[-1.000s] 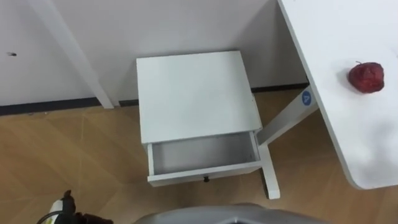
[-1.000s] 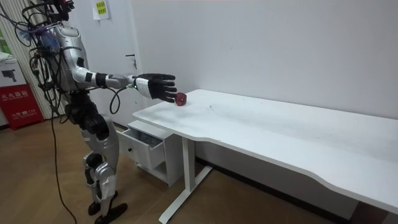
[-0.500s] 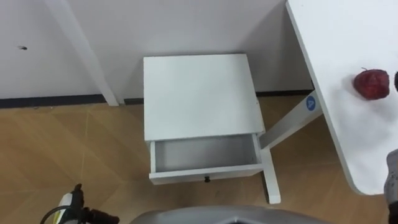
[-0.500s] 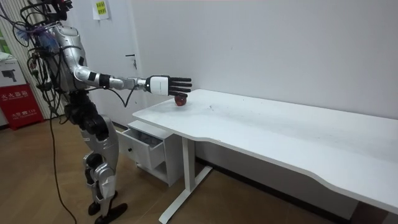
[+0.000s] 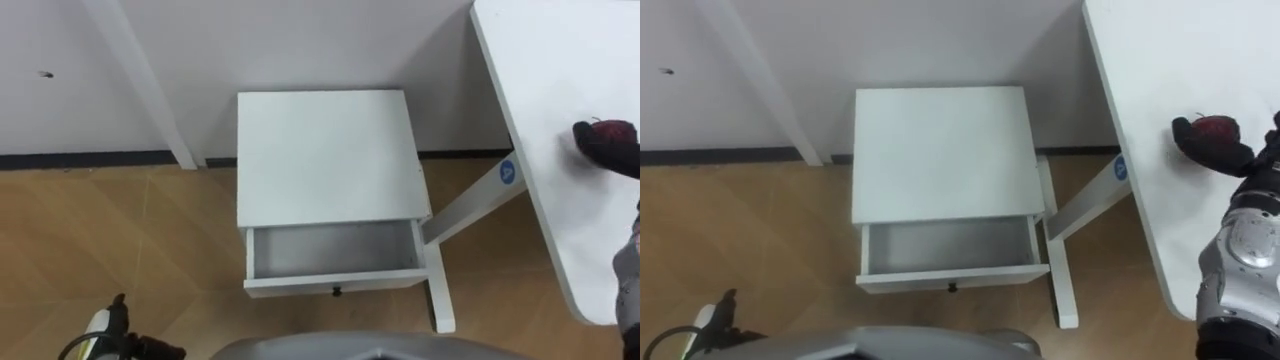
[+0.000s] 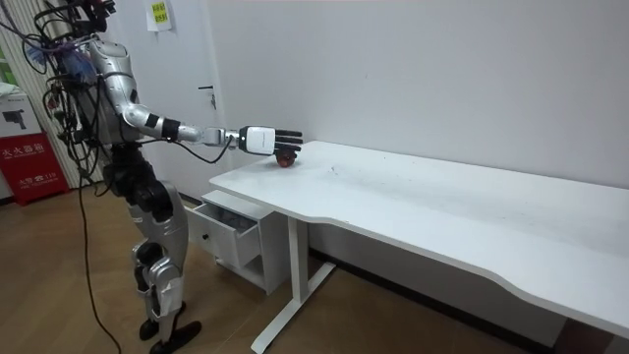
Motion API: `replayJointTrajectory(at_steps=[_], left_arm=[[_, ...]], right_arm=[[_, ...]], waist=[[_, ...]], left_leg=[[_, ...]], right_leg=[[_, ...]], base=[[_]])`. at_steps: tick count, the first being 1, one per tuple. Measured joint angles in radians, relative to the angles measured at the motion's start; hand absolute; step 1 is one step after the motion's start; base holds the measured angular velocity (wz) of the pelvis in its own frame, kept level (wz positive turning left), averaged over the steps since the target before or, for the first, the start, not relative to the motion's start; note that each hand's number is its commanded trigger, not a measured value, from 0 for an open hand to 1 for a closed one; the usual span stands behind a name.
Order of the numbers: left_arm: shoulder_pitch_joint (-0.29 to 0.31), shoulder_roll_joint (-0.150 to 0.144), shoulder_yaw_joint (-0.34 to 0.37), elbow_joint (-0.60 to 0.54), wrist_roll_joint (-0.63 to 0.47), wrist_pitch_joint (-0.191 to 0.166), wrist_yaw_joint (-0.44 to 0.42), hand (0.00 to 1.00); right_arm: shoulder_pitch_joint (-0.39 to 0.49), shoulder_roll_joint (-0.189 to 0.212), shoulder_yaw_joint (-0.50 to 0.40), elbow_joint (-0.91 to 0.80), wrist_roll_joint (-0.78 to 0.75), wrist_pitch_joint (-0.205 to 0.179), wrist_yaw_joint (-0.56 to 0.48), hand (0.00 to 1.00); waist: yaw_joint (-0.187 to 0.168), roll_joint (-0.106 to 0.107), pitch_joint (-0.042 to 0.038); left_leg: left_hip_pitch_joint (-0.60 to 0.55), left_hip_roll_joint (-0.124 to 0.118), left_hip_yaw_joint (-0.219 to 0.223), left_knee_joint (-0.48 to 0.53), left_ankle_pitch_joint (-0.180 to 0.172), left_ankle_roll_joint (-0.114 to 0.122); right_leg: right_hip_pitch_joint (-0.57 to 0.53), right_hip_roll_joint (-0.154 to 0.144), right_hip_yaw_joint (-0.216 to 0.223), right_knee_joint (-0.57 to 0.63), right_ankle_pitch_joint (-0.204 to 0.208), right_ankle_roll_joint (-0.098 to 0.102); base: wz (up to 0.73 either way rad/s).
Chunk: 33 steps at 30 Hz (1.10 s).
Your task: Put apple and close drawer
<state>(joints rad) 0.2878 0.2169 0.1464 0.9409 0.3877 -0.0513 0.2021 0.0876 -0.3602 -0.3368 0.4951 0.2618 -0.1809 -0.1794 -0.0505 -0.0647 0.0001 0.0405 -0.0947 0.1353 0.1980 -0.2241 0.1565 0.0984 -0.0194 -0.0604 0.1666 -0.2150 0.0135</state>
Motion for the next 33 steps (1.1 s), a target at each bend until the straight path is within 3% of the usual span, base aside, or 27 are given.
replayJointTrajectory(at_steps=[4,11,18,19,20,22,26,33], left_arm=[[0.017,0.000,0.000,0.000,0.000,0.001,0.000,0.00],[0.024,0.001,0.000,0.024,0.000,0.002,-0.019,0.00],[0.025,0.003,-0.002,0.024,0.021,0.002,-0.041,0.00],[0.025,0.004,-0.003,0.024,0.022,0.002,-0.041,0.00],[0.024,0.006,-0.003,0.024,0.022,0.002,-0.041,0.00],[0.024,0.007,-0.002,0.024,0.032,0.002,-0.041,0.00],[0.023,0.013,-0.002,0.034,0.046,0.001,-0.039,0.00],[0.015,0.026,-0.028,0.063,0.046,-0.004,-0.037,0.00]], right_arm=[[-0.002,-0.008,0.001,0.020,-0.001,0.002,0.036,0.00],[-0.057,-0.076,0.042,0.124,-0.006,0.008,0.078,0.00],[-0.108,-0.096,0.042,0.231,-0.006,0.008,0.127,0.00],[-0.108,-0.096,0.042,0.233,-0.006,0.008,0.132,0.15],[-0.108,-0.096,0.042,0.238,-0.006,0.008,0.140,0.39],[-0.109,-0.097,0.042,0.255,-0.007,0.007,0.149,1.00],[-0.109,-0.108,0.041,0.299,-0.029,-0.010,0.147,1.00],[-0.126,-0.119,0.043,0.358,-0.035,-0.017,0.159,1.00]], waist=[[0.002,0.004,0.0029],[0.006,-0.002,0.0074],[0.006,-0.012,0.0121],[0.006,-0.012,0.0120],[0.006,-0.013,0.0113],[0.008,-0.014,0.0097],[0.018,-0.020,0.0035],[0.026,-0.025,0.0063]], left_leg=[[0.003,0.001,0.000,0.000,0.001,-0.002],[0.006,0.004,-0.002,0.000,0.003,-0.005],[-0.003,0.006,-0.006,0.001,0.004,-0.007],[-0.003,0.006,-0.007,0.001,0.004,-0.007],[-0.005,0.006,-0.007,0.001,0.004,-0.007],[-0.005,0.006,-0.007,0.001,0.004,-0.007],[0.010,0.006,-0.007,0.001,0.004,-0.007],[0.023,0.007,-0.007,0.000,0.005,-0.008]], right_leg=[[0.005,0.001,-0.001,0.001,0.000,-0.001],[0.004,0.004,-0.010,0.002,0.007,-0.006],[-0.004,0.004,-0.034,0.002,0.008,-0.007],[-0.004,0.004,-0.037,0.002,0.008,-0.007],[-0.006,0.003,-0.043,0.002,0.008,-0.007],[0.000,0.003,-0.048,0.001,0.008,-0.007],[0.014,0.003,-0.050,-0.001,0.008,-0.007],[0.029,0.004,-0.054,-0.013,0.012,-0.010]], base=[[0.00],[0.00],[0.01],[0.00],[0.00],[0.00],[0.00],[0.00]])
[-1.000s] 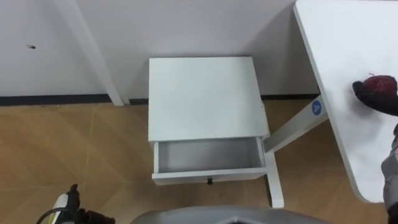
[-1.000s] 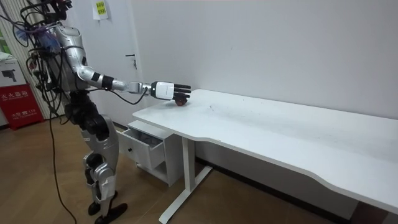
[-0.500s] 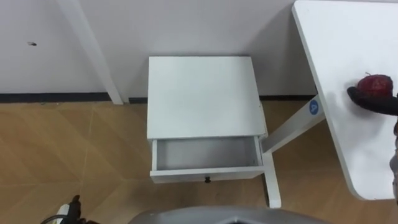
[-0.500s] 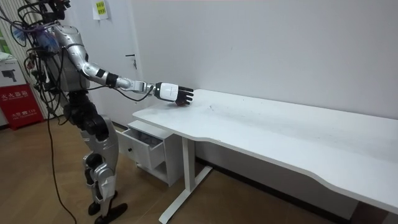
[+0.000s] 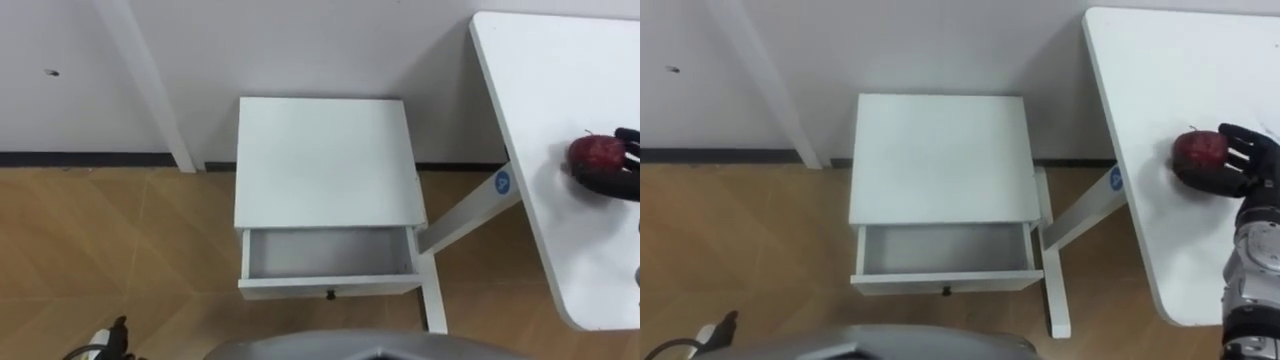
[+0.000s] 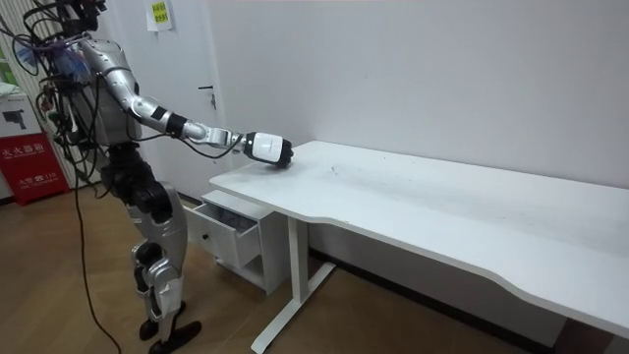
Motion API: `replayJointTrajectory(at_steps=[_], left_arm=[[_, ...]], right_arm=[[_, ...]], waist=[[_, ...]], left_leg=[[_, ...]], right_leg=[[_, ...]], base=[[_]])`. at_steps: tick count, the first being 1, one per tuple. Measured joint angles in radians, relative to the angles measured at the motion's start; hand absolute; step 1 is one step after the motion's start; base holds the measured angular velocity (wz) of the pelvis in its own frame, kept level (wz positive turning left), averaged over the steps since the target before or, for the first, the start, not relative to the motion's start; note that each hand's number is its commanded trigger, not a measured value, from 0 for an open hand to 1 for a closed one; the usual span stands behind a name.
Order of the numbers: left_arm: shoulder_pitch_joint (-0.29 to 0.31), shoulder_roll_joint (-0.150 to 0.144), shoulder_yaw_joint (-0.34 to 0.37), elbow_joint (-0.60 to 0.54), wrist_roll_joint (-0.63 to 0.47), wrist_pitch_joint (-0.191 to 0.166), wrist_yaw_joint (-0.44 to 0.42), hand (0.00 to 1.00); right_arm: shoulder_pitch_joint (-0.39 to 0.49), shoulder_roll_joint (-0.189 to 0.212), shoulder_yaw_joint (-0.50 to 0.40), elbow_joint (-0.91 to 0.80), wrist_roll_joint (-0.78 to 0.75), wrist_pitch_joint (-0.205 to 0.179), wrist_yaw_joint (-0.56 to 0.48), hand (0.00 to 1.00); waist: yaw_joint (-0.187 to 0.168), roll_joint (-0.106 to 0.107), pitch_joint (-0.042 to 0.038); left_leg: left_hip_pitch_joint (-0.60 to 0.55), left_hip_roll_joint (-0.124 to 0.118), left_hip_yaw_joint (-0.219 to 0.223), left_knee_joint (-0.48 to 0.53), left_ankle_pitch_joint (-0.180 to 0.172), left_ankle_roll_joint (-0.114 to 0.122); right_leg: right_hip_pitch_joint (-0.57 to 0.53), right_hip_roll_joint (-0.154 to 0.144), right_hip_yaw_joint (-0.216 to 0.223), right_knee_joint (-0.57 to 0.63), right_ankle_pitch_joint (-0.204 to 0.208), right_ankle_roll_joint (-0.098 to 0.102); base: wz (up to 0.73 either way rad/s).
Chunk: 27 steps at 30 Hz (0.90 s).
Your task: Put apple and close drawer
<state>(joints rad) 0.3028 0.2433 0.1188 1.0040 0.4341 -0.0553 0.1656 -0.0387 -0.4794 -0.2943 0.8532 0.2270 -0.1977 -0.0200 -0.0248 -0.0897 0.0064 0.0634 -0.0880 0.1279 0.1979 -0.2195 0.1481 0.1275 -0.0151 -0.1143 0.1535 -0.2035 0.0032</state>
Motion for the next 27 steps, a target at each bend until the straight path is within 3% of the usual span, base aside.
replayJointTrajectory(at_steps=[16,19,23,27], left_arm=[[-0.005,0.005,-0.004,0.036,0.000,-0.001,-0.006,0.00],[-0.029,0.011,-0.005,0.036,-0.001,-0.001,-0.022,0.00],[-0.054,0.013,-0.049,0.026,-0.006,-0.002,-0.024,0.00],[-0.073,0.012,-0.049,0.015,0.008,-0.001,-0.026,0.00]], right_arm=[[0.003,-0.001,0.060,-0.036,-0.075,0.008,0.022,1.00],[0.006,-0.001,0.135,-0.155,-0.160,0.014,0.023,1.00],[0.011,0.006,0.238,-0.364,-0.243,0.014,0.032,1.00],[0.060,0.034,0.291,-0.523,-0.294,0.018,0.070,1.00]], waist=[[0.004,-0.021,-0.0037],[0.006,-0.017,-0.0025],[0.010,0.004,0.0013],[0.059,0.010,0.0003]], left_leg=[[-0.001,0.004,-0.005,0.002,0.001,-0.002],[-0.019,0.005,0.000,0.005,0.002,-0.002],[-0.028,0.005,-0.001,0.006,0.002,-0.002],[-0.032,0.005,-0.003,0.007,0.002,-0.003]], right_leg=[[0.001,0.000,-0.040,0.000,0.009,-0.001],[-0.018,0.000,-0.031,0.001,0.009,-0.001],[-0.026,0.000,-0.035,0.002,0.010,-0.001],[-0.023,0.000,-0.040,-0.002,0.010,-0.001]], base=[[0.00],[-0.06],[0.01],[0.01]])
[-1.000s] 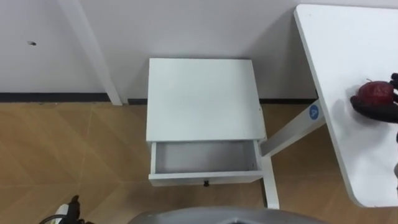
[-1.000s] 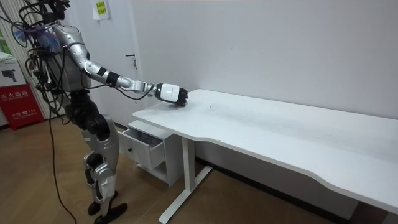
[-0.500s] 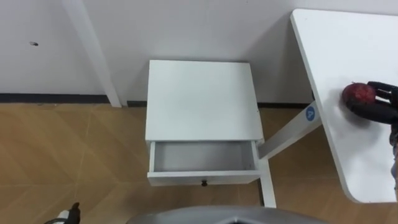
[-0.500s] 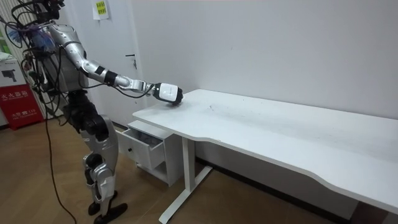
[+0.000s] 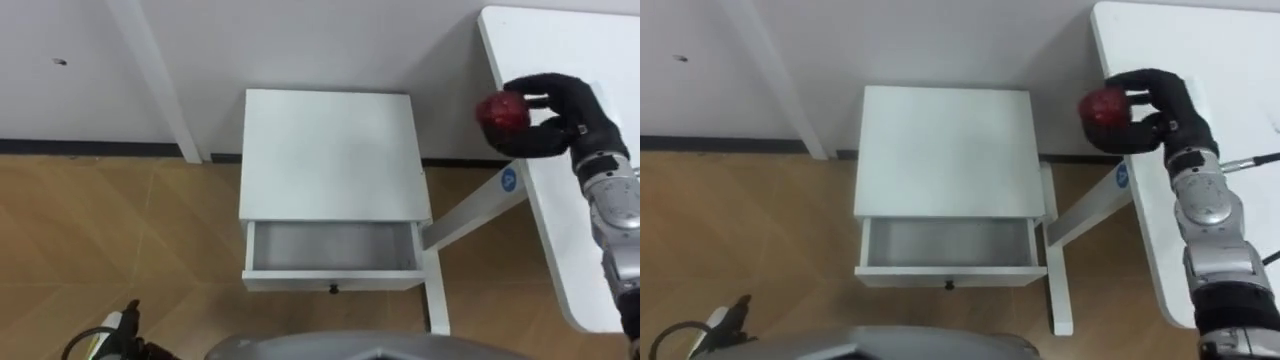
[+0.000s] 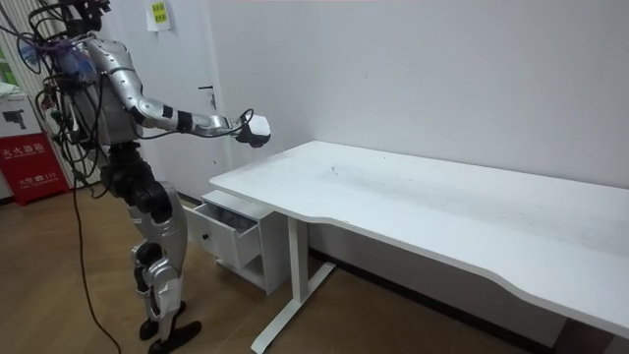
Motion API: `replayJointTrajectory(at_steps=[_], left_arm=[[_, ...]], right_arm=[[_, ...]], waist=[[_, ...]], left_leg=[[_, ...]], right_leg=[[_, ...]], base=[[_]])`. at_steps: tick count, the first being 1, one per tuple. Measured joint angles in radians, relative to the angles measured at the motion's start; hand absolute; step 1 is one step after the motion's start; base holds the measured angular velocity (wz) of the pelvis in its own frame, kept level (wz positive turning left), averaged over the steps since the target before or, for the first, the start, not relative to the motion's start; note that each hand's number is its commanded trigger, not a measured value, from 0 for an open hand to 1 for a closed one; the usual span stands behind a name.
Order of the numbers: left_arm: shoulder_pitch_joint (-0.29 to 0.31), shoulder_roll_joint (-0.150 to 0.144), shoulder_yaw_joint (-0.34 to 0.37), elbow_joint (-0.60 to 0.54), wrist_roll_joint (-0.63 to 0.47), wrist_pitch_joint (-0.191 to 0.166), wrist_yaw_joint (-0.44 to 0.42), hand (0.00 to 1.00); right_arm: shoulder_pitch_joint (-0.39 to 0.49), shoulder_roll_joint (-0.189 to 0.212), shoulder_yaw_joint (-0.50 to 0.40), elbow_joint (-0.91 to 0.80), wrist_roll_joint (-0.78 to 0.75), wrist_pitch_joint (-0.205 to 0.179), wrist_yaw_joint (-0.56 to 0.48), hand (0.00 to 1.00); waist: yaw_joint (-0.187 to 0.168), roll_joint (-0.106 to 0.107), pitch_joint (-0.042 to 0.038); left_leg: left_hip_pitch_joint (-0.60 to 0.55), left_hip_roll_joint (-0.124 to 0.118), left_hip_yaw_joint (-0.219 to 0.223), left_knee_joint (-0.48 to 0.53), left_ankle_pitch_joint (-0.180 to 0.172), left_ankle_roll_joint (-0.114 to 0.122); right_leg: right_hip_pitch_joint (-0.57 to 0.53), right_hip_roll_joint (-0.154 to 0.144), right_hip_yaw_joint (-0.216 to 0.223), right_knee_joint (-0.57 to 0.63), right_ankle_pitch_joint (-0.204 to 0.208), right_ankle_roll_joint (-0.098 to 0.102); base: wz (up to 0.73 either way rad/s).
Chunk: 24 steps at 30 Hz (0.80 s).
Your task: Put apple and close drawer
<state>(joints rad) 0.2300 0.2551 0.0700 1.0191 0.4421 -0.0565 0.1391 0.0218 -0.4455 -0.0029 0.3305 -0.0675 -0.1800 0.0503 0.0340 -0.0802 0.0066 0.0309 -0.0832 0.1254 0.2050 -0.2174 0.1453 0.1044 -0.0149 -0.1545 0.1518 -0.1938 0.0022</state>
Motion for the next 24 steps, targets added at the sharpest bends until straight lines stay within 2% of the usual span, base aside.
replayJointTrajectory(at_steps=[5,6,14,18,24], left_arm=[[-0.010,-0.001,-0.029,0.000,0.002,0.004,-0.008,0.00],[-0.012,-0.002,-0.039,0.000,0.002,0.004,-0.016,0.00],[-0.014,-0.003,-0.064,-0.002,0.004,0.012,-0.027,0.00],[-0.012,-0.003,-0.107,-0.011,0.004,0.015,-0.024,0.00],[-0.008,-0.001,-0.131,-0.049,0.007,0.013,-0.034,0.00]], right_arm=[[0.004,0.059,0.067,-0.042,-0.081,0.000,0.044,1.00],[0.004,0.065,0.082,-0.043,-0.090,0.000,0.052,1.00],[0.004,0.067,0.144,-0.089,-0.093,0.000,0.116,1.00],[0.006,0.086,0.185,-0.091,-0.110,0.007,0.123,1.00],[0.011,0.100,0.238,-0.082,-0.169,0.007,0.147,1.00]], waist=[[0.007,0.010,-0.0033],[0.021,0.015,-0.0041],[0.032,0.032,0.0003],[0.029,0.030,-0.0004],[0.032,0.022,0.0006]], left_leg=[[-0.003,-0.003,-0.020,0.001,0.000,0.000],[-0.002,-0.003,-0.021,0.001,0.000,0.000],[-0.002,-0.003,-0.038,0.001,0.002,-0.003],[-0.002,-0.003,-0.044,0.000,0.005,-0.007],[-0.005,-0.003,-0.053,-0.001,0.005,-0.009]], right_leg=[[0.004,-0.001,-0.012,0.000,0.000,0.000],[0.004,-0.001,-0.013,0.000,0.000,0.000],[0.011,-0.001,-0.040,-0.001,0.000,0.000],[0.012,0.000,-0.039,-0.001,0.000,0.000],[0.009,0.002,-0.040,-0.001,0.000,0.000]], base=[[0.12],[0.05],[0.06],[0.04],[0.02]])
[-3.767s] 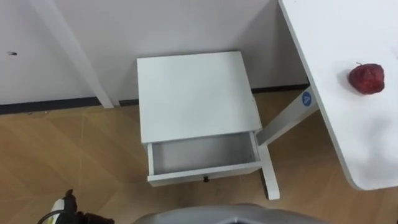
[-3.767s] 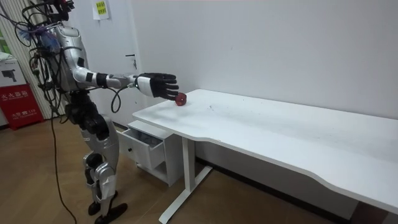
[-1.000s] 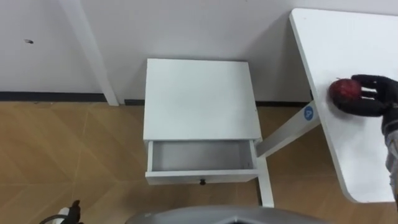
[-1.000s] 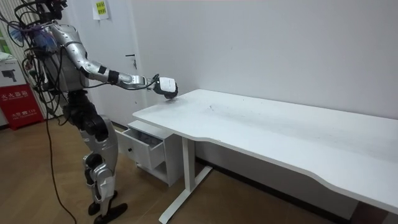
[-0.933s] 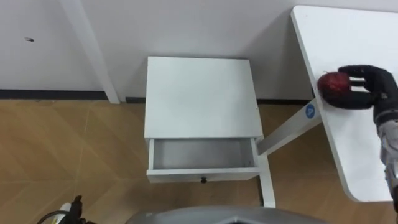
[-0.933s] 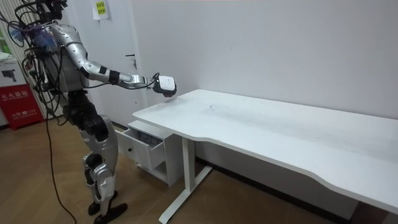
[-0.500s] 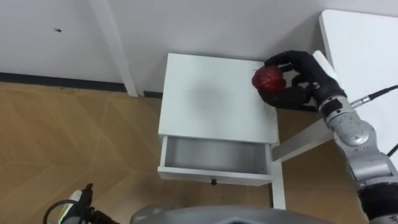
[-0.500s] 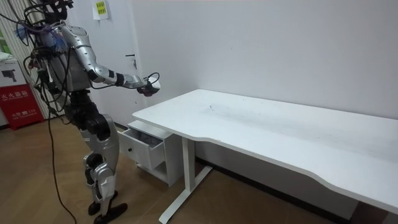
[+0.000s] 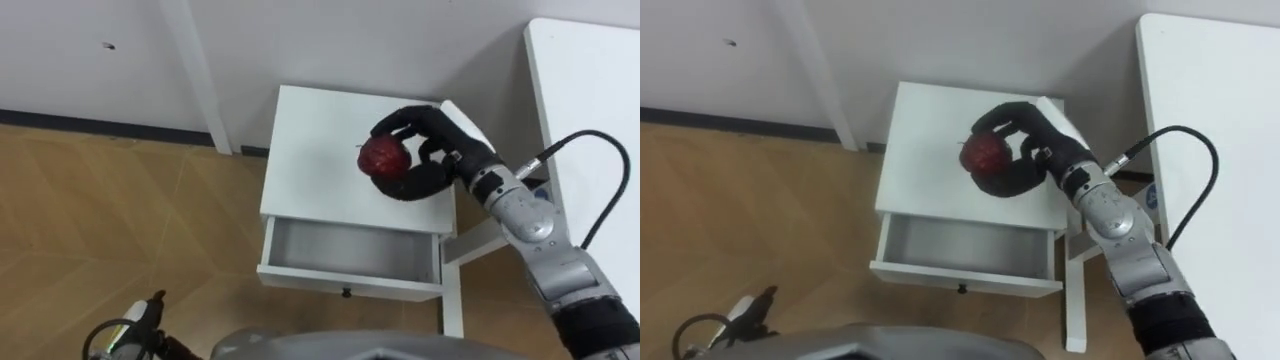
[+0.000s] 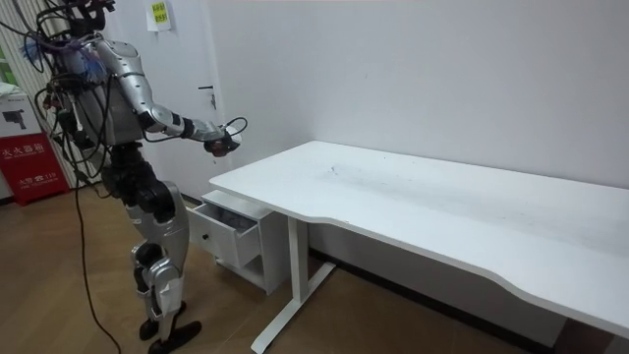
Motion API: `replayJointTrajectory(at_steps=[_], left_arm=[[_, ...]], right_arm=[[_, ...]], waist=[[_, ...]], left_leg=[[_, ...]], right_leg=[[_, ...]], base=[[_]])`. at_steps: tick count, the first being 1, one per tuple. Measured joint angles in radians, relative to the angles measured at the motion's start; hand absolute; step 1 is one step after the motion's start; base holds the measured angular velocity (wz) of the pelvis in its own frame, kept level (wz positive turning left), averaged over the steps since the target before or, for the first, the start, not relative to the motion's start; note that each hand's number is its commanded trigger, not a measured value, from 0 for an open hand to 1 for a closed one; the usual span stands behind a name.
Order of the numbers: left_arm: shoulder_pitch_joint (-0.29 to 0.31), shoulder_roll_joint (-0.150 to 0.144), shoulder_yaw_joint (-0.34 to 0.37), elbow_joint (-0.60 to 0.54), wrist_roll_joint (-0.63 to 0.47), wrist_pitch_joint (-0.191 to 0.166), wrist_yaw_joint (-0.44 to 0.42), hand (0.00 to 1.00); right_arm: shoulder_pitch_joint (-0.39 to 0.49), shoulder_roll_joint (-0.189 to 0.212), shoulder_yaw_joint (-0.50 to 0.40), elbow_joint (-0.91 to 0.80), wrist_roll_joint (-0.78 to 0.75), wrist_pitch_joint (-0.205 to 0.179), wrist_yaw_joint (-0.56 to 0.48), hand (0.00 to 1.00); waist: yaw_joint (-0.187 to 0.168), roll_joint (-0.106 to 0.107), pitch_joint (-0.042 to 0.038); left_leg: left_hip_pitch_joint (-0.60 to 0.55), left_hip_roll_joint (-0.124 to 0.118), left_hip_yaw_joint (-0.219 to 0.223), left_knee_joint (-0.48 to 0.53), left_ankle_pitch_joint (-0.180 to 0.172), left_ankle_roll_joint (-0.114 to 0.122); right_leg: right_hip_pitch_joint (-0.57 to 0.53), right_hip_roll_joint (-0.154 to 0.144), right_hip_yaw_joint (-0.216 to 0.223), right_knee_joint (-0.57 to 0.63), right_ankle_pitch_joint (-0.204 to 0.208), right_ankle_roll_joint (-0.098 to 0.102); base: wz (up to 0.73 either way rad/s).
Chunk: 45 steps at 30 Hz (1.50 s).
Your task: Put apple and close drawer
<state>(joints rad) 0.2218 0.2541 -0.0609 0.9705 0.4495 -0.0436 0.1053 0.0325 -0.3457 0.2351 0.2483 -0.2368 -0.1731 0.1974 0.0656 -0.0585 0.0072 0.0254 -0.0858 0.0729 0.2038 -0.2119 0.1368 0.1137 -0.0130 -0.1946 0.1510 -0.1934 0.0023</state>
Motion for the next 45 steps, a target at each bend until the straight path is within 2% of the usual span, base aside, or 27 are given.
replayJointTrajectory(at_steps=[7,12,15,21,22,23,32,40,45], left_arm=[[-0.007,-0.003,-0.024,0.002,-0.006,0.005,-0.010,0.00],[-0.010,-0.005,-0.024,0.002,-0.006,0.026,-0.010,0.00],[-0.011,-0.006,-0.033,0.002,-0.004,0.030,-0.010,0.00],[-0.012,-0.007,-0.039,0.002,-0.003,0.029,-0.009,0.00],[-0.015,-0.007,-0.039,0.002,-0.004,0.029,-0.009,0.00],[-0.016,-0.007,-0.039,0.002,-0.004,0.029,-0.008,0.00],[-0.017,-0.007,-0.040,0.004,-0.004,0.029,-0.008,0.00],[-0.018,-0.007,-0.040,0.004,-0.007,0.026,-0.008,0.00],[-0.018,-0.007,-0.040,0.004,-0.006,0.012,-0.008,0.00]], right_arm=[[0.038,0.001,0.023,0.028,-0.069,0.036,0.027,1.00],[0.038,0.003,0.023,0.107,-0.107,0.054,0.036,1.00],[0.038,0.004,0.023,0.137,-0.129,0.069,0.044,1.00],[0.040,0.006,0.026,0.183,-0.131,0.070,0.046,0.99],[0.040,0.010,0.028,0.194,-0.131,0.070,0.046,0.59],[0.040,0.017,0.028,0.210,-0.131,0.070,0.046,0.00],[0.056,0.029,0.029,0.214,-0.131,0.071,0.046,0.00],[0.056,0.029,0.029,0.214,-0.131,0.065,0.043,0.00],[0.056,0.029,0.029,0.216,-0.131,0.064,0.043,0.00]], waist=[[0.001,-0.008,-0.0011],[-0.003,0.005,0.0045],[-0.001,0.011,0.0036],[0.000,0.012,0.0035],[0.000,0.011,0.0031],[0.000,0.009,0.0019],[0.000,0.002,-0.0029],[0.000,0.001,-0.0026],[0.001,-0.002,-0.0018]], left_leg=[[-0.015,-0.005,-0.020,0.003,0.000,0.000],[-0.017,-0.007,-0.024,0.003,0.000,0.001],[-0.019,-0.007,-0.025,0.003,0.000,0.001],[-0.021,-0.007,-0.028,0.003,0.000,0.001],[-0.021,-0.007,-0.028,0.003,0.000,0.001],[-0.022,-0.007,-0.028,0.003,0.000,0.001],[-0.022,-0.008,-0.028,0.003,0.000,0.001],[-0.022,-0.008,-0.028,0.003,0.000,0.001],[-0.023,-0.008,-0.028,0.003,0.000,0.001]], right_leg=[[-0.012,-0.002,0.004,0.000,0.000,0.000],[-0.012,-0.003,0.004,0.000,0.000,0.000],[-0.013,-0.003,0.005,0.000,0.000,0.000],[-0.013,-0.003,0.005,-0.001,0.000,0.000],[-0.013,-0.003,0.004,-0.001,0.000,0.000],[-0.013,-0.003,0.004,-0.001,0.000,0.000],[-0.013,-0.003,0.003,0.000,0.000,0.000],[-0.013,-0.003,0.003,0.000,0.000,0.000],[-0.013,-0.003,0.003,0.000,0.000,0.000]], base=[[0.08],[0.01],[0.00],[0.00],[0.00],[0.00],[0.00],[0.00],[0.00]])
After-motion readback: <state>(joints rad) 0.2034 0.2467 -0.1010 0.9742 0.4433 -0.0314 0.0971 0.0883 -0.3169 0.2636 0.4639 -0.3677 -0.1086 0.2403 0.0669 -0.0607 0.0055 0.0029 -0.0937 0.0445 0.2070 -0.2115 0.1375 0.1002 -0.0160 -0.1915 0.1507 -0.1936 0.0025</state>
